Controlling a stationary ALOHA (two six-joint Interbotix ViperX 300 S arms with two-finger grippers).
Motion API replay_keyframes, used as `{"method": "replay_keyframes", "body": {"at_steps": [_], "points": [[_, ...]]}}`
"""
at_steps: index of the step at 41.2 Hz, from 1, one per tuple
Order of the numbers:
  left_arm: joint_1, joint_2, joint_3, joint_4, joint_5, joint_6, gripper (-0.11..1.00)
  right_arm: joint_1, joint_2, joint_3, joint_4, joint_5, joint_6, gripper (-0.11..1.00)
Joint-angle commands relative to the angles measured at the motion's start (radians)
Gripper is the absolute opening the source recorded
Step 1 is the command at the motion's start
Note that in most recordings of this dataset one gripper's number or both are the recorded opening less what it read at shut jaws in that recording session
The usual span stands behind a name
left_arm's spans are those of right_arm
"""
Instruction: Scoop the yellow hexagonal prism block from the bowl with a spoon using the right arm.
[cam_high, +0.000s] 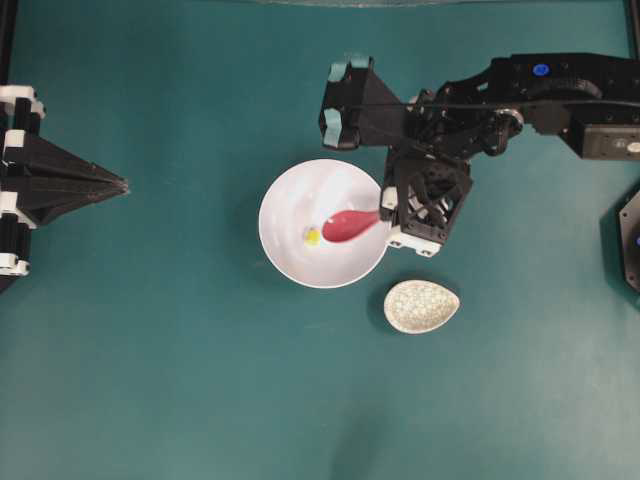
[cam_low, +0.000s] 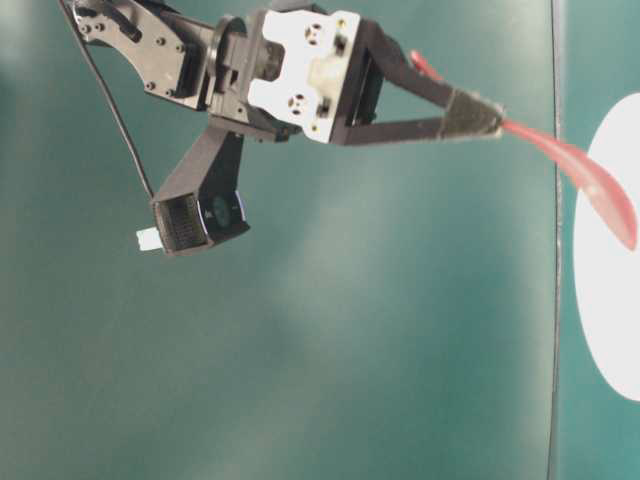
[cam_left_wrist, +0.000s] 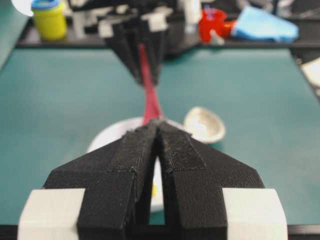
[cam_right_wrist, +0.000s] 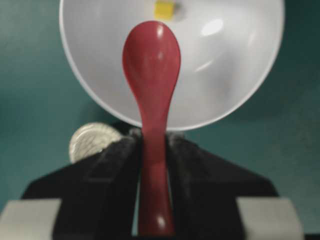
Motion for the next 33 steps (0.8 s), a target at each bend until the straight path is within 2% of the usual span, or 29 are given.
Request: {"method": "replay_keyframes", "body": {"at_steps": [1,19,33], "points": [[0.0,0.009,-0.031,0.003,-0.003,0.002,0.0,0.006,-0.029,-0.011,0.018,0.017,0.002,0.24],[0.0,0.009,-0.032,0.003,-0.009,0.003,0.0,0.018,0.066,-0.012,0.021,0.006,0.0,0.24],[0.0,0.008,-0.037,0.006,-0.011,0.003,0.0,0.017,0.097,-0.012,0.02,-0.055,-0.008,0.24]]}}
